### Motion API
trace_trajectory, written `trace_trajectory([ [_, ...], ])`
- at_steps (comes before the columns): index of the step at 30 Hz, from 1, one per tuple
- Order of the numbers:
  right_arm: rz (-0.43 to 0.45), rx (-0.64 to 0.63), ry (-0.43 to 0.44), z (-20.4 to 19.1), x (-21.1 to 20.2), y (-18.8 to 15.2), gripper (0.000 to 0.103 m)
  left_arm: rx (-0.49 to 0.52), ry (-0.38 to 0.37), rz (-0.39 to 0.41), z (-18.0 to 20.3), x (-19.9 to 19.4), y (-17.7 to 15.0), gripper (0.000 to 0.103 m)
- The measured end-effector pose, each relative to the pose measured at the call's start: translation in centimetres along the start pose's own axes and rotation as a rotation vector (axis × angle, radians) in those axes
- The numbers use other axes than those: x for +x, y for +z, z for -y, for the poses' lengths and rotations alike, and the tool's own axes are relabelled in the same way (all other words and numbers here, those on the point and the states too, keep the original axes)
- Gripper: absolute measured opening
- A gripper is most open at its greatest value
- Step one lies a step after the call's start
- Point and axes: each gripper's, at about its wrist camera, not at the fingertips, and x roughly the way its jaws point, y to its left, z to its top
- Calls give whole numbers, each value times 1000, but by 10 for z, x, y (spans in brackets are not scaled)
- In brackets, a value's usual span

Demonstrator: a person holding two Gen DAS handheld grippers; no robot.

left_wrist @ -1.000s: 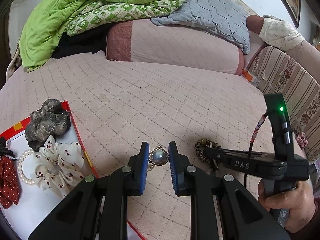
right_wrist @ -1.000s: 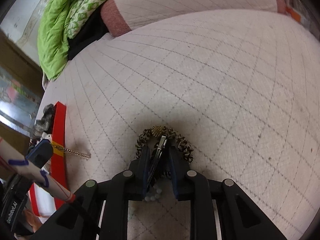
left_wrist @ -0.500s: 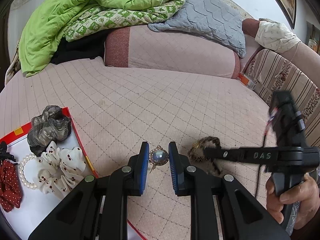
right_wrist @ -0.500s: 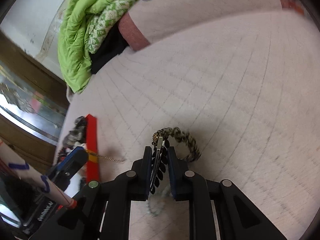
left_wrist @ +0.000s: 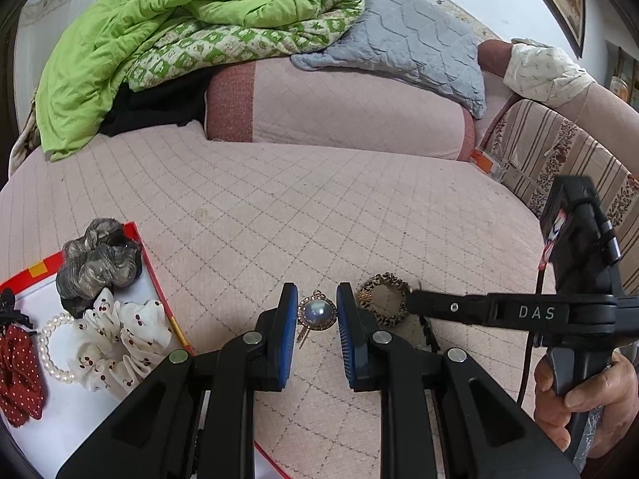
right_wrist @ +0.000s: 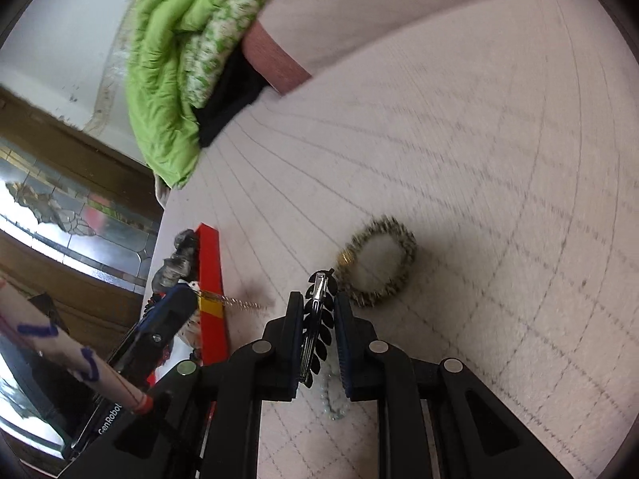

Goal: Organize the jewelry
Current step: 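Carry the pearl pendant and black hair clip with both grippers over the box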

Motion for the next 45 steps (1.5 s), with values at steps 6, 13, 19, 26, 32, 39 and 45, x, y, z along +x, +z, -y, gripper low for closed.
trace_trajectory([
  [6, 70, -100, -29, -16, -10, 3, 17, 26, -8, 42, 4, -9, 2, 19],
  [13, 109, -183, -37, -34, -13, 2, 17, 24, 4, 74, 0, -24, 3, 19],
  [19, 120, -231, -19, -52, -8, -5, 17, -1, 23, 105, -14, -48, 3, 19],
  [26, 105, -299, 20, -82, 4, -20, 17, -75, 74, 129, -52, -84, -6, 19],
  [32, 72, -345, 66, -110, 19, -38, 17, -155, 145, 137, -94, -119, -26, 19],
  [39, 6, -414, 133, -153, 46, -69, 17, -259, 239, 117, -145, -155, -64, 19],
  [45, -56, -448, 163, -186, 79, -93, 17, -381, 287, 96, -187, -171, -93, 19],
])
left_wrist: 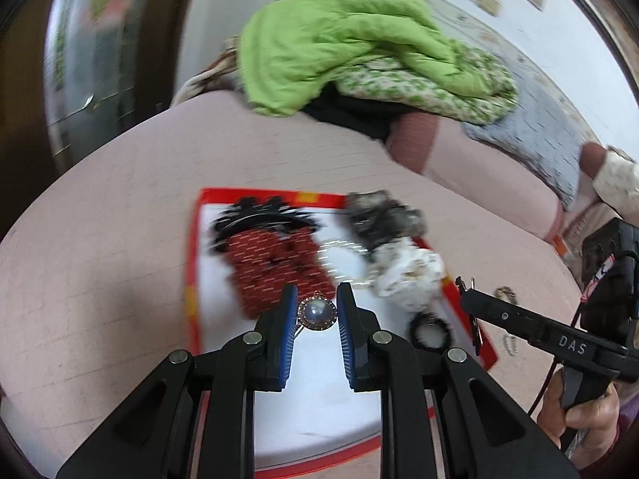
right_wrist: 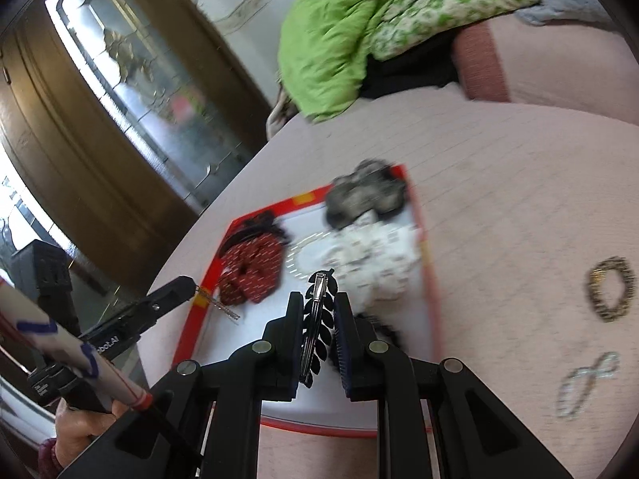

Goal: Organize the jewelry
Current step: 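Carry the pearl pendant and black hair clip with both grippers over the box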

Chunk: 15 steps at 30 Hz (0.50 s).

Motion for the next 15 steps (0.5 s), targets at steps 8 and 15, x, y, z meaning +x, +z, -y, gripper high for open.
trace_trajectory([
  [8, -54, -17, 10, -25, 43, -8, 17, -42, 31, -31, -26, 10, -4, 19],
  [15, -94, -12, -18, -19, 64, -7, 17, 13, 34, -53, -15, 24, -1, 19],
])
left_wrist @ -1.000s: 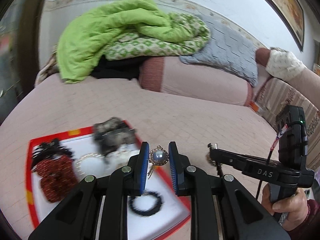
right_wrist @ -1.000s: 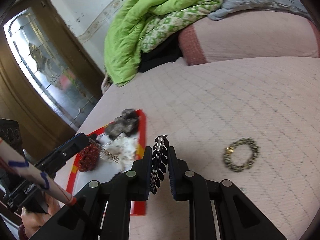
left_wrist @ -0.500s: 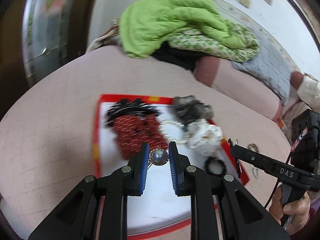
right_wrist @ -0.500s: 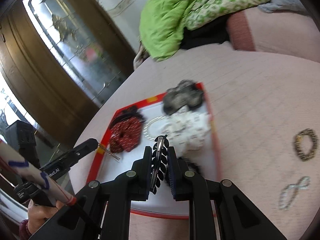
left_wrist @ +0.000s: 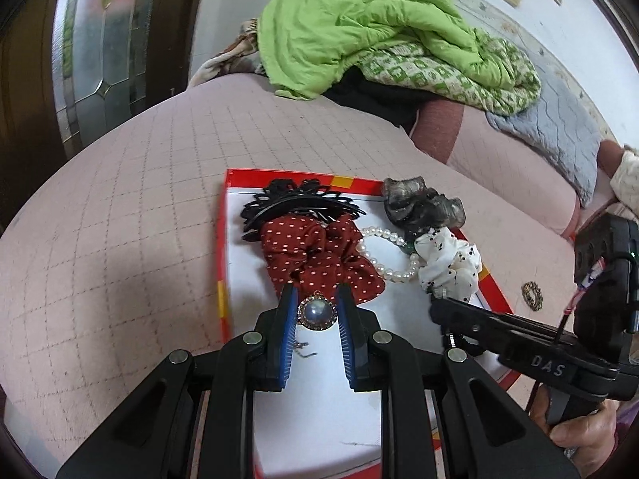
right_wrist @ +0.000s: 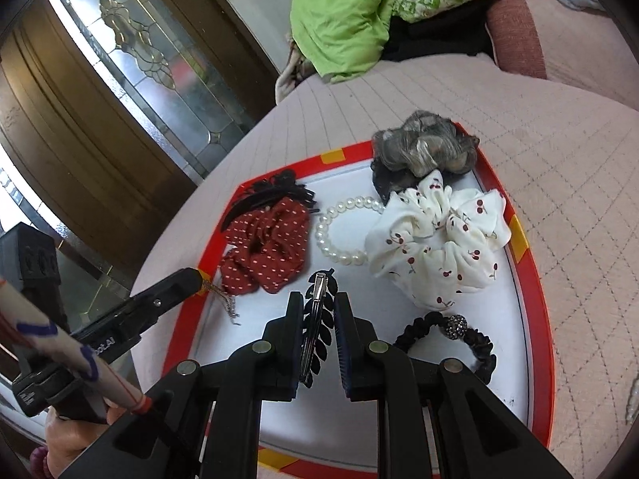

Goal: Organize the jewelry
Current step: 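Carry the pearl pendant and black hair clip with both grippers over the box, then lower both grippers into the box and open them to release pendant and clip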

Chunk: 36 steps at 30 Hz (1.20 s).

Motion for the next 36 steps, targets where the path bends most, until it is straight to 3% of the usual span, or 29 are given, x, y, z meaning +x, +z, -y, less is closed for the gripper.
trace_trajectory([
  [11, -27, 2, -34, 3, 24, 4, 17, 33, 30, -53, -3, 19, -1, 19],
  [36, -14, -41, -96, 0, 22, 4, 18, 67, 65, -98, 3, 35, -3, 19],
])
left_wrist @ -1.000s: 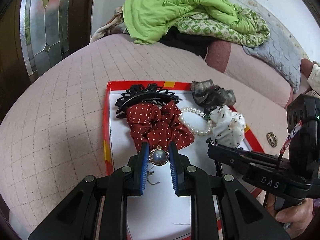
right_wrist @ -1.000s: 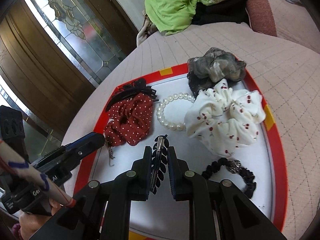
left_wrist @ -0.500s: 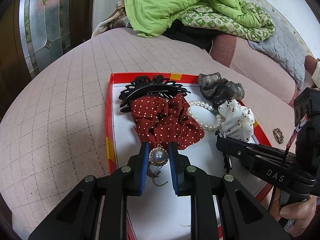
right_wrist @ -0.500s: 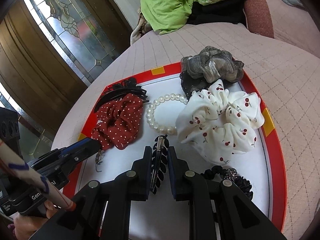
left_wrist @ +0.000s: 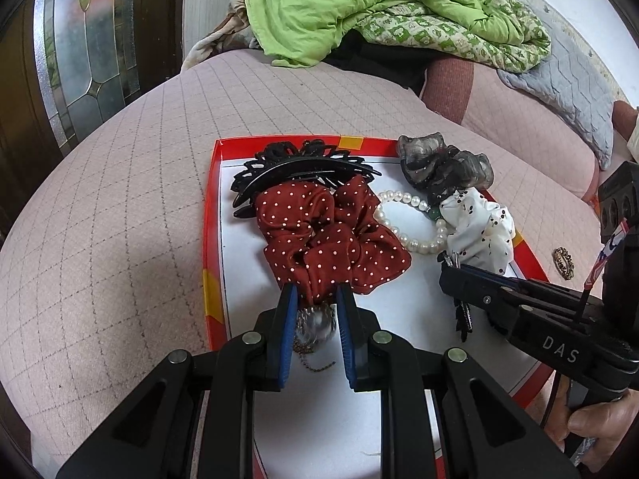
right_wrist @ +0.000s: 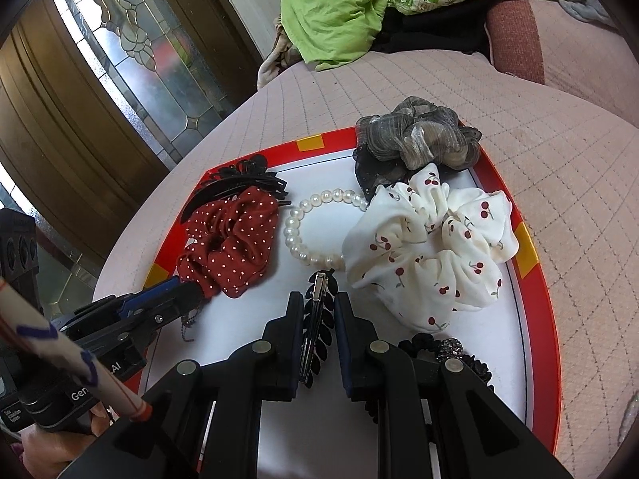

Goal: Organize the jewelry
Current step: 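Lower both grippers into the box and open them to release pendant and clip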

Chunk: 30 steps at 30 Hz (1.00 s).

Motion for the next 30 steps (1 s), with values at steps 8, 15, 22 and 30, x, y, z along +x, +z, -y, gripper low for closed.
trace_trajectory([
  [8, -1, 3, 1, 0, 0, 1, 18, 15, 13, -3, 1, 1, 1, 22],
  [15, -3, 13, 10, 3, -2, 1, 18, 21, 21, 3, 2, 1, 0, 28],
  [22, 20, 28, 29, 4, -11, 4, 22, 25, 32, 9, 2, -1, -1, 32],
  [30, 60, 62, 53, 13, -28, 8, 22, 34, 53, 38, 7, -5, 1, 34],
])
